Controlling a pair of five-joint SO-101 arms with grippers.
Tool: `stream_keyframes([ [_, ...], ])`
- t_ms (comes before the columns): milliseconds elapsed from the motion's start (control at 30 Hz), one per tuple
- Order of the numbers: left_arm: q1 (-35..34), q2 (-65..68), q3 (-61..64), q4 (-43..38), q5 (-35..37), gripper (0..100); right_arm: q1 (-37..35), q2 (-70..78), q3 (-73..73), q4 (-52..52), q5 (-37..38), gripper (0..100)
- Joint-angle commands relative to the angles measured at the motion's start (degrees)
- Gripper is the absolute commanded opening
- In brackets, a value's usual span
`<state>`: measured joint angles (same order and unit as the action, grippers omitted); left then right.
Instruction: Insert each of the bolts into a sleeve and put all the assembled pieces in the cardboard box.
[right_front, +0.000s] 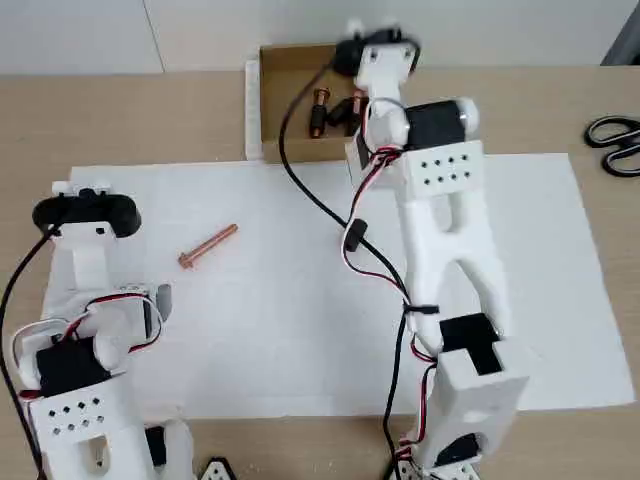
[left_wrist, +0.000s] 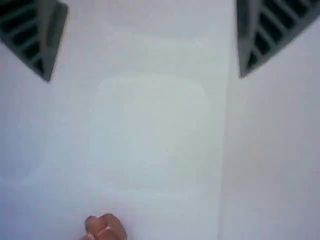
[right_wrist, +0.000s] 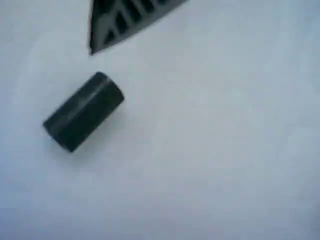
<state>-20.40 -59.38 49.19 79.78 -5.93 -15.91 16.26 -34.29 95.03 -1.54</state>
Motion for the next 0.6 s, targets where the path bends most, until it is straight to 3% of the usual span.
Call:
stream_keyframes([
  [0, 0.00, -0.62, 0.13, 0.18, -0.26, 23, 0.57, -0.57, 3.08, -2.42, -5.63, 15.8],
  [233, 0.00, -0.62, 3.03, -1.85, -0.26, 23, 0.04, 9.71, 3.16, -4.62, -9.67, 15.8],
  [567, 0.00, -0.62, 3.47, -2.11, -0.18, 23, -1.36, 11.12, 3.16, -7.78, -14.59, 15.8],
])
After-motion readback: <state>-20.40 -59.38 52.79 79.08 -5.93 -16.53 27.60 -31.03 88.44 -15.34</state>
